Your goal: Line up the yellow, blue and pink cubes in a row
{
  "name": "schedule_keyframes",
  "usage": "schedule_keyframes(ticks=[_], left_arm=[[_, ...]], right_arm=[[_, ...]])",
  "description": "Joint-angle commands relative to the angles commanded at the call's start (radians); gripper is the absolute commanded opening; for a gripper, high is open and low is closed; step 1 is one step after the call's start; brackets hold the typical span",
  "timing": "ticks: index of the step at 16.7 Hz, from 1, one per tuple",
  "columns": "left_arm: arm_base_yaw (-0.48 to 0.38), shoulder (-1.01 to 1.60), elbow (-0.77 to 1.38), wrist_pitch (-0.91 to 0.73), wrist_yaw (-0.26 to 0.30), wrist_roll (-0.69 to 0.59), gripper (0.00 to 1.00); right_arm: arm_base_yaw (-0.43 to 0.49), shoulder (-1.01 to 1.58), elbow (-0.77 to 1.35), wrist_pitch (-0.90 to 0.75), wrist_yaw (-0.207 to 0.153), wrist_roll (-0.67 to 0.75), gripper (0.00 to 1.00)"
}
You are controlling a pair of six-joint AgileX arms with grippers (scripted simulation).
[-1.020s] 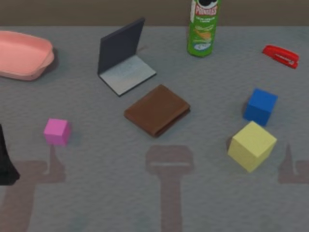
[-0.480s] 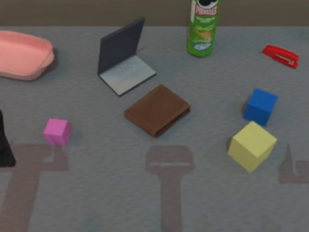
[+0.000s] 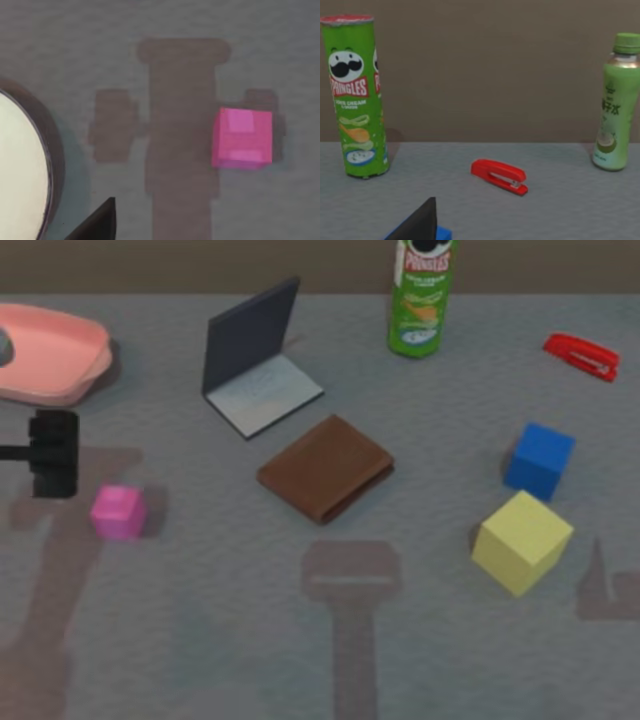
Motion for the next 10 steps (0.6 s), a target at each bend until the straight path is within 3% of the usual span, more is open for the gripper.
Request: schedule_keyframes(ticks=[10], left_arm=[[-0.059,0.818,0.601,-0.407,0.000,0.003,1.00]], right_arm=[[0.000,0.000,0.000,0.000,0.000,0.000,1.00]])
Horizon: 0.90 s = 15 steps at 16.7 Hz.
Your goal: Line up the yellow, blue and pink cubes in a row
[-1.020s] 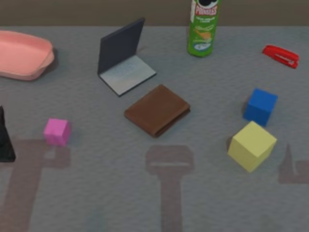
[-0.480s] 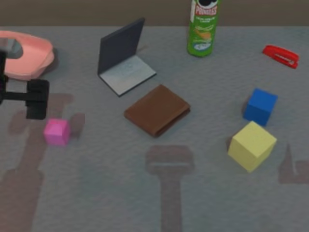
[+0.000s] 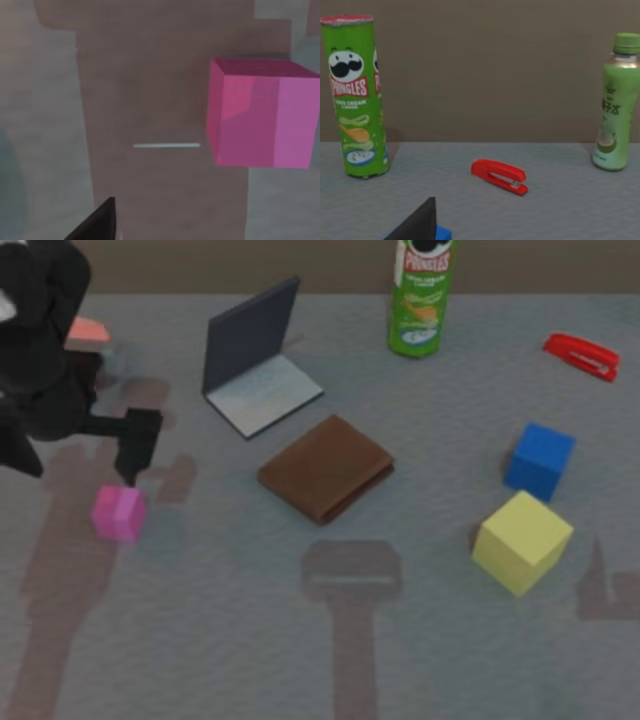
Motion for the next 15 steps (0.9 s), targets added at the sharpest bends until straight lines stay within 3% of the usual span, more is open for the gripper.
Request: schedule_keyframes(ticks=[10,15], left_arm=[[-0.003,0.104,0.090,-0.044,0.001,0.000,1.00],[-0.006,0.181,0.013,0.112,0.001,0.003,1.00]], right_arm=[[0.000,0.000,0.000,0.000,0.000,0.000,1.00],[0.000,0.000,0.000,0.000,0.000,0.000,1.00]])
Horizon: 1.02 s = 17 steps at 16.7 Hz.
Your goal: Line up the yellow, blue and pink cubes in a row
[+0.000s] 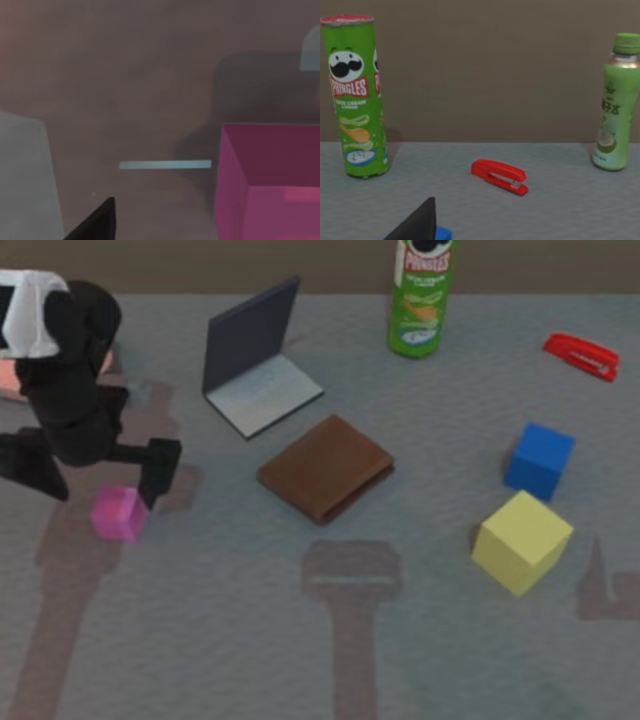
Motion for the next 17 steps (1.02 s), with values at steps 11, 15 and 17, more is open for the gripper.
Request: schedule_keyframes(ticks=[11,15,17], left_arm=[[-0.001,0.074,-0.070,0.139,0.001,0.000,0.77],[-0.001,0.074,-0.070,0.139,0.001,0.000,0.47],[-0.001,0.074,-0.070,0.139,0.001,0.000,0.32]], right_arm=[[0.000,0.000,0.000,0.000,0.000,0.000,1.00],[0.000,0.000,0.000,0.000,0.000,0.000,1.00],[0.000,0.000,0.000,0.000,0.000,0.000,1.00]])
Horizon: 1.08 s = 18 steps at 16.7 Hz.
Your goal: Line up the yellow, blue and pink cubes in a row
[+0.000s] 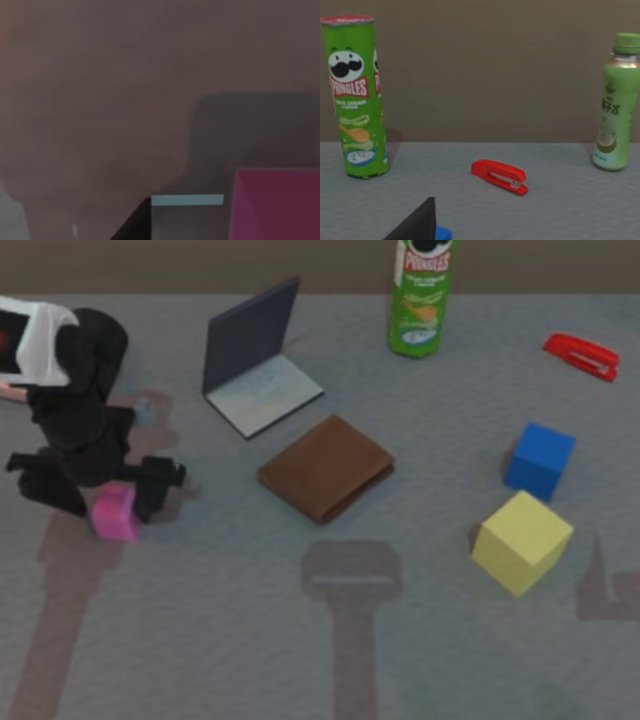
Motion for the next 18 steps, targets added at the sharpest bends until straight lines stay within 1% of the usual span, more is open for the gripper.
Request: schedule_keyframes(ticks=[4,5,12,14,16,18], left_arm=[[0.000,0.000,0.000,0.000,0.000,0.000,0.02],[0.000,0.000,0.000,0.000,0.000,0.000,0.00],[0.000,0.000,0.000,0.000,0.000,0.000,0.00],[0.001,-0.037,0.015,-0.017,0.000,0.000,0.00],[0.006,-0.053,0.038,-0.055,0.000,-0.001,0.00],[0.013,-0.085,0.074,-0.131,-0.001,-0.004,0.00]], right_arm=[[0.000,0.000,0.000,0.000,0.000,0.000,1.00],[0.000,0.000,0.000,0.000,0.000,0.000,1.00],[0.000,0.000,0.000,0.000,0.000,0.000,1.00],[0.000,0.000,0.000,0.000,0.000,0.000,1.00],[0.000,0.000,0.000,0.000,0.000,0.000,1.00],[0.000,0.000,0.000,0.000,0.000,0.000,1.00]])
